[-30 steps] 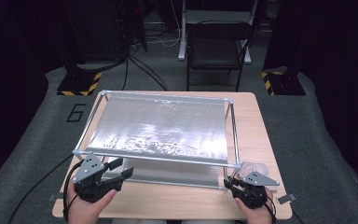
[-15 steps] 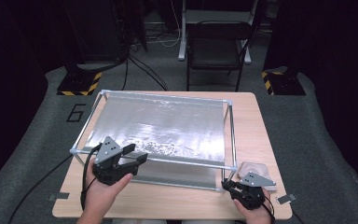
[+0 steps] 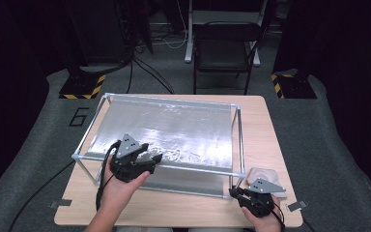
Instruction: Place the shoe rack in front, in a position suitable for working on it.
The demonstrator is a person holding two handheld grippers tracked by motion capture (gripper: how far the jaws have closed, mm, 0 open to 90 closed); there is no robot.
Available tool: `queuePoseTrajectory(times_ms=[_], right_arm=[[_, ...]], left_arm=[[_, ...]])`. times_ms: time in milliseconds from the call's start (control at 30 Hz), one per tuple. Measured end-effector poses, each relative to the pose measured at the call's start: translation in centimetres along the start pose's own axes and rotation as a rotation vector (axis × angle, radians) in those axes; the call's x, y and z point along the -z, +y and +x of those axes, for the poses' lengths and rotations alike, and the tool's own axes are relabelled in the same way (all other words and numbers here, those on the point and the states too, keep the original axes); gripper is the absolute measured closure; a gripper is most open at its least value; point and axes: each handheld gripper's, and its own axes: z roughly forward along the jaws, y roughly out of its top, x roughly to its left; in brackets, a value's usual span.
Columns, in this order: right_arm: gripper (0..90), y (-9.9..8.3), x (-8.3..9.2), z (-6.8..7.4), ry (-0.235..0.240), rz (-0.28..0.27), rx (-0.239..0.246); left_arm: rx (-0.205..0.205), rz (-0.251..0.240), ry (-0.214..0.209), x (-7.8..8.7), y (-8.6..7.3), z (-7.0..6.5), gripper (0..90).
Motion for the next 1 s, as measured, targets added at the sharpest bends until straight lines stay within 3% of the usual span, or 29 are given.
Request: queuePoseTrajectory(times_ms=[200, 300, 533, 733, 1000], right_arm=[[74.9, 0.3, 0.1, -0.1, 0.013, 0.023, -0.005], [73.5, 0.1, 0.4, 0.0, 0.01, 0.03, 0.003], [72.7, -0.2, 1.1, -0.2, 0.018, 0.021, -0.014], [72.0, -0.8, 2.0, -0.2, 0.006, 0.038, 0.01], [72.2, -1.8, 4.0, -1.3, -0.025, 0.018, -0.025]], left_arm=[[0.003, 0.035, 0.009, -0.8, 0.0, -0.1, 39.9], [0.018, 0.019, 0.01, -1.0, -0.2, -0.1, 40.0], [0.009, 0.004, 0.009, -1.1, -0.5, -0.1, 41.2], [0.013, -0.007, -0.013, -1.1, -0.8, 0.1, 44.0], [0.027, -0.021, -0.017, -1.0, -1.1, 0.0, 47.3]])
